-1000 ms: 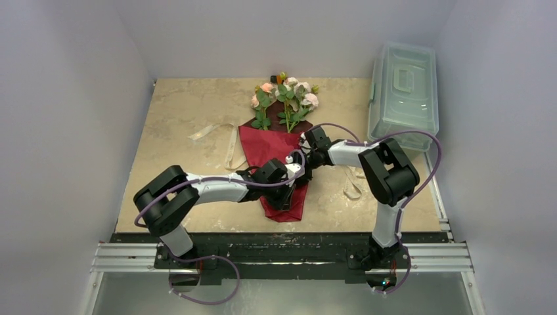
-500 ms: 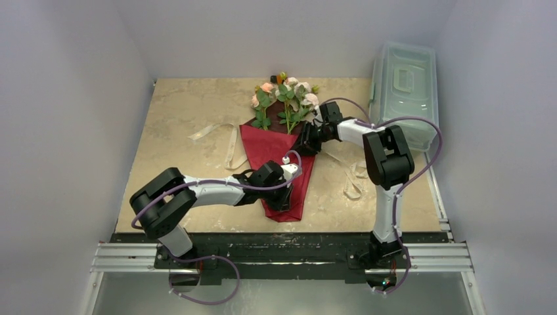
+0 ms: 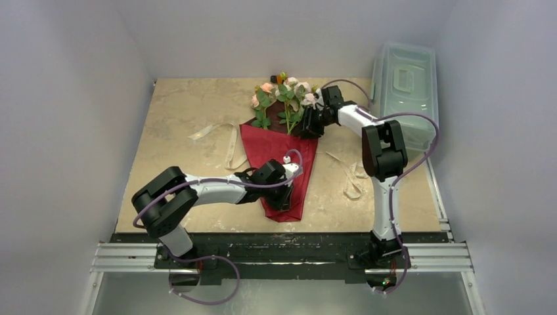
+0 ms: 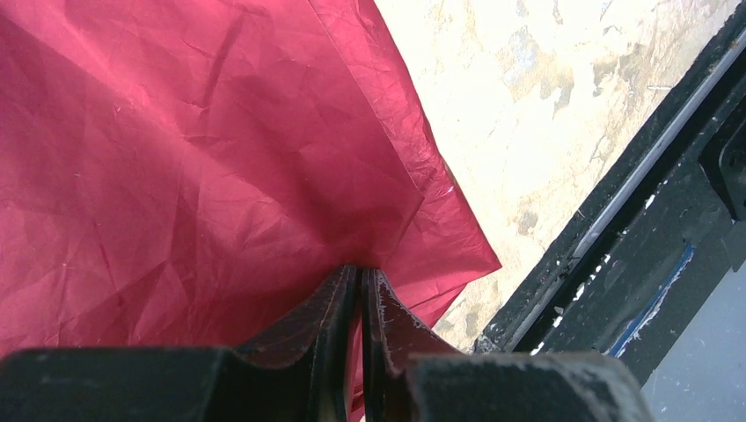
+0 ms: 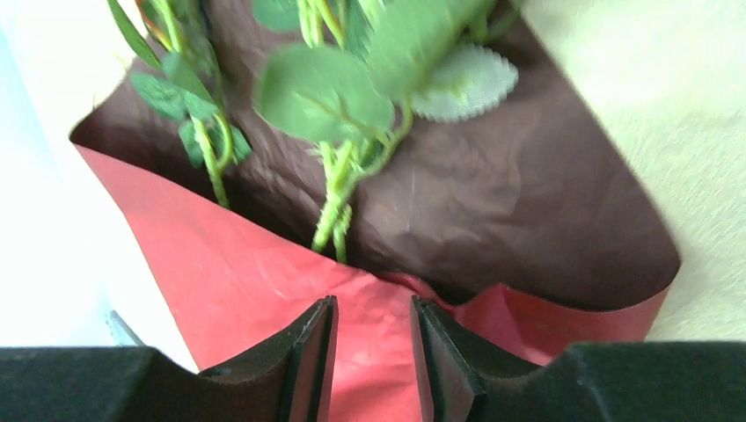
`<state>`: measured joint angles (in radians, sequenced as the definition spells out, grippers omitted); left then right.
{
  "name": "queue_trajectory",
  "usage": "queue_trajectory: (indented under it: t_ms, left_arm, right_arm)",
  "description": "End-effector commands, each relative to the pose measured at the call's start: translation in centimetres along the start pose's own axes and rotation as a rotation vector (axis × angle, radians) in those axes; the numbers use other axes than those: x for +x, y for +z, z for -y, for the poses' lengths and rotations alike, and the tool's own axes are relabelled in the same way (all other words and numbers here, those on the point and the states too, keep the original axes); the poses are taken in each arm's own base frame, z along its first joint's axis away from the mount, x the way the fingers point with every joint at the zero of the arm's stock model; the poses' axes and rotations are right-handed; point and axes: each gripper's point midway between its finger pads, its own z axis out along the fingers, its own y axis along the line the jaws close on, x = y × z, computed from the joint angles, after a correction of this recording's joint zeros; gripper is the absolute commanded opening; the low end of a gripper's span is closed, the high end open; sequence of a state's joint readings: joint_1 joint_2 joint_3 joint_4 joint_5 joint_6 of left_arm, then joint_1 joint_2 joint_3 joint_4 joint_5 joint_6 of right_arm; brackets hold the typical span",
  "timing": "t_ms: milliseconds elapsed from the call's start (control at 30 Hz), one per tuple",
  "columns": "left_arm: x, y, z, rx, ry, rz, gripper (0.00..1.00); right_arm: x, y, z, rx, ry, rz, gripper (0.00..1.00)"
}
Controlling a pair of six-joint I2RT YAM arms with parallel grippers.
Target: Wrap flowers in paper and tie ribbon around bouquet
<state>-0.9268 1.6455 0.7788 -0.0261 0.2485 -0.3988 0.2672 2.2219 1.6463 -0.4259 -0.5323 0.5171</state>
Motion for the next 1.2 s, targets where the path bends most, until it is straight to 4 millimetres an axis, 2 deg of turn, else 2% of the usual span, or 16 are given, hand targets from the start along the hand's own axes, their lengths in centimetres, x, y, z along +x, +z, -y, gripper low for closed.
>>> queue_trajectory:
  t_ms: [0, 167, 300, 367, 467, 633, 767, 1067, 1167]
  left_arm:
    - [4.9, 0.1, -1.4, -0.057, 0.004, -0.200, 0.12]
    - [3.2, 0.0, -1.2, -0.069, 0.033, -0.187, 0.15]
    - [1.8, 0.0, -1.0, -0.076, 0.051, -0.171, 0.17]
    - [1.3, -0.1, -1.1, -0.082, 0.055, -0.168, 0.17]
    - [0.6, -0.4, -1.2, -0.094, 0.065, -0.158, 0.18]
    - [-0.4, -0.9, -1.3, -0.094, 0.065, -0.139, 0.19]
    - [-0.6, -0.7, -1.4, -0.089, 0.070, -0.144, 0.19]
    - [-0.7, -0.3, -1.4, -0.082, 0.075, -0.152, 0.20]
    - [-0.7, -0.4, -1.5, -0.084, 0.076, -0.152, 0.19]
  right_arm:
    - [-3.8, -2.7, -2.2, 0.005, -0.110, 0.094, 0.45]
    - [-4.7, -6.0, -5.4, -0.051, -0.150, 0.141, 0.51]
    - [-3.7, -9.0, -7.1, -0.066, -0.162, 0.168, 0.63]
    - [-2.7, -10.2, -6.8, -0.044, -0.152, 0.178, 0.70]
    - [-0.1, -11.5, -5.5, -0.005, -0.124, 0.186, 0.80]
    - [5.6, -11.1, -1.7, 0.060, -0.040, 0.134, 0.85]
    - [8.4, -10.2, 0.0, 0.054, 0.002, 0.096, 0.86]
    - [11.5, -5.9, 0.5, -0.016, 0.020, -0.012, 0.77]
    - [12.1, -4.6, 0.4, -0.023, 0.027, -0.040, 0.66]
